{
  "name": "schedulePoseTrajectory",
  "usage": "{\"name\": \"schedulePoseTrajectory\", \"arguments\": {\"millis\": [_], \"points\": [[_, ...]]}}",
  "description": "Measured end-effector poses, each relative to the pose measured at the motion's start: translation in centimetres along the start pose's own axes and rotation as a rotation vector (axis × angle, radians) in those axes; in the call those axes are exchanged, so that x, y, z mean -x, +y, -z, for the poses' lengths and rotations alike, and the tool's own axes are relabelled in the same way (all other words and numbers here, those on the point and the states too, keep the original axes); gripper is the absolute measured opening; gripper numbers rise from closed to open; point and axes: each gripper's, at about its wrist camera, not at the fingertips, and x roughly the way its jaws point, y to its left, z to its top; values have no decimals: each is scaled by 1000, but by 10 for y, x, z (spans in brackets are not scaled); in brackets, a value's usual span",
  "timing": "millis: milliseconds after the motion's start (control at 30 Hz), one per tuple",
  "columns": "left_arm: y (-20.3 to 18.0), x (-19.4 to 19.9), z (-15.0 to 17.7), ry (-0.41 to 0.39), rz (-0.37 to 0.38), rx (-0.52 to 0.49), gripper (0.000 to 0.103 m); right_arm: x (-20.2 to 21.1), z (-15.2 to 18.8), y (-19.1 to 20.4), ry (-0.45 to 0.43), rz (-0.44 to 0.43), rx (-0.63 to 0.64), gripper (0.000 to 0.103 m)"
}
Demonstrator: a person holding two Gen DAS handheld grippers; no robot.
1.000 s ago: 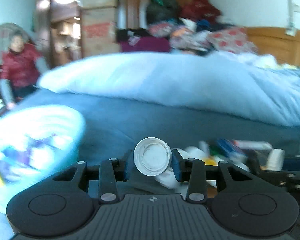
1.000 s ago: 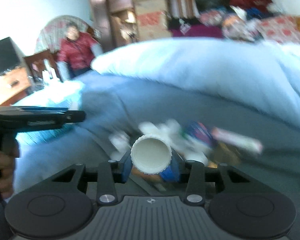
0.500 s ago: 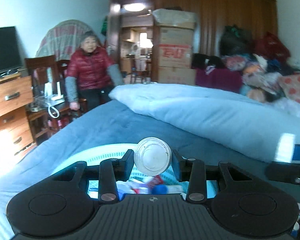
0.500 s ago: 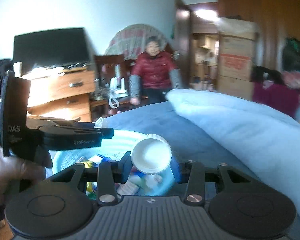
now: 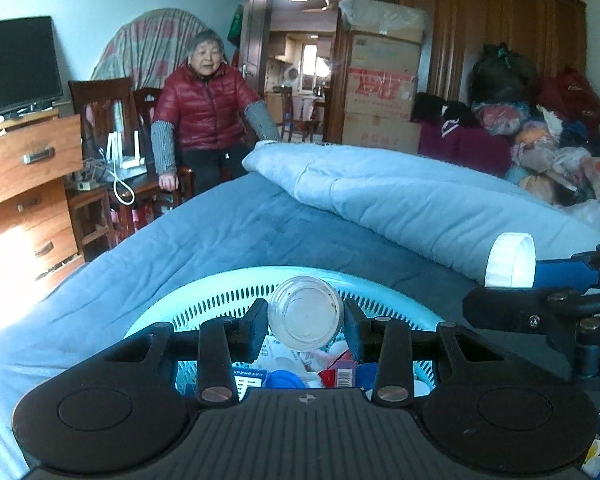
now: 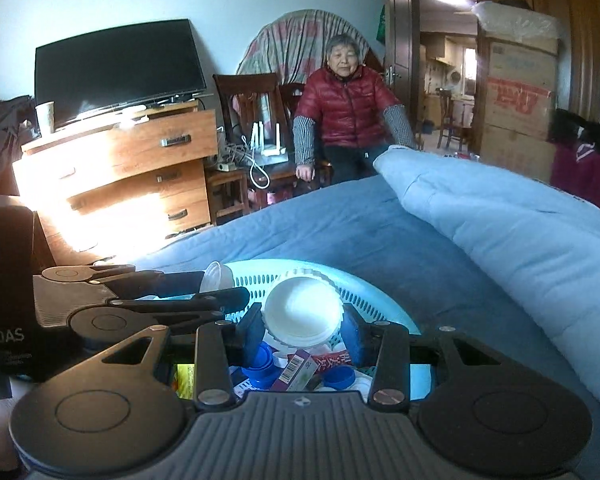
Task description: Organize objects
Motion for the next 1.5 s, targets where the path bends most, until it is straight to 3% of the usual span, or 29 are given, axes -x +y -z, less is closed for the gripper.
{"name": "schedulePoseTrajectory", "arguments": {"millis": [500,533,567,633,667,800,833,900,1033,1100,1200,1300,1400,1500], "points": [[14,-23,5,29,-22,12,41,-38,11,-10,32,-13,-20,44],[14,-24,6,30,-28,13,44,-36,10,-9,32,-11,-19,45],[13,-24,6,32,-34,10,61,-36,11,-9,28,-5,-13,49],[13,-22,6,23,-41,16,84,-34,14,-9,20,59,1,84],[11,-18,6,13,-40,19,93,-30,16,-10,6,81,5,88],[-7,7,3,-33,-44,3,98,21,36,-25,-113,105,-54,92],[-18,20,4,-62,-45,-11,103,43,50,-28,-156,119,-68,97],[-42,45,13,-115,-35,-72,103,79,81,-35,-207,150,-89,103],[-100,93,52,-138,68,-173,103,143,173,-54,-170,290,-123,103],[-127,107,81,-97,176,-186,103,165,223,-69,-94,356,-178,103],[-164,98,135,48,307,-235,103,178,290,-92,39,441,-244,103],[-190,56,189,253,275,-251,103,175,344,-118,161,473,-328,102],[-196,27,209,315,183,-211,103,163,374,-134,232,503,-339,100],[-203,-8,221,367,76,-247,103,143,392,-143,308,519,-344,103]]}}
